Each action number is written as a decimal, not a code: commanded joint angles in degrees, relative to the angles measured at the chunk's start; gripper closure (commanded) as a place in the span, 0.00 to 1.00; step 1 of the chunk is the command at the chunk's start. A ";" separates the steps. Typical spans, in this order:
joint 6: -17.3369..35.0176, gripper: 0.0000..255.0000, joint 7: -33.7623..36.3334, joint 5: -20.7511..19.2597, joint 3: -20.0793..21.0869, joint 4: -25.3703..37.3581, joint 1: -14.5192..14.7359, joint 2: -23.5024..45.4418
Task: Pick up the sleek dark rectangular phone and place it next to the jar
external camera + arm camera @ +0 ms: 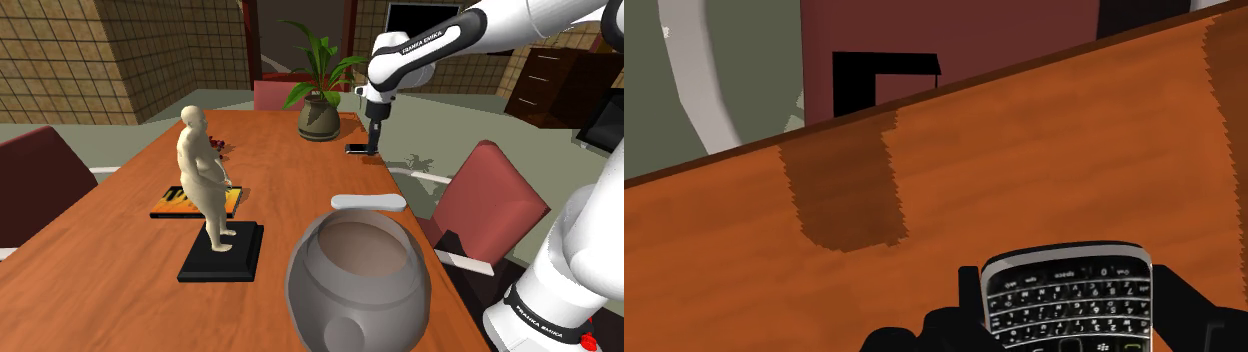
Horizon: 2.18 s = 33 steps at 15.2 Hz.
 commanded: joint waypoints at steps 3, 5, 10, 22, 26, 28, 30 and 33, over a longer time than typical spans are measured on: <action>-3.07 1.00 0.27 -0.36 0.02 2.03 0.02 -1.06; -4.56 1.00 0.40 -0.52 0.04 3.08 0.04 -1.53; -8.31 1.00 0.66 -0.82 0.10 5.92 0.08 -2.48; -17.42 1.00 0.98 -1.12 0.21 14.08 0.16 -3.47; -20.52 1.00 1.00 -1.09 0.22 17.26 0.17 -3.38; -22.08 1.00 0.99 -1.06 0.21 18.94 0.17 -3.26; -23.66 1.00 0.98 -1.01 0.20 20.69 0.16 -3.08; -26.05 1.00 0.93 -0.91 0.17 23.45 0.14 -2.70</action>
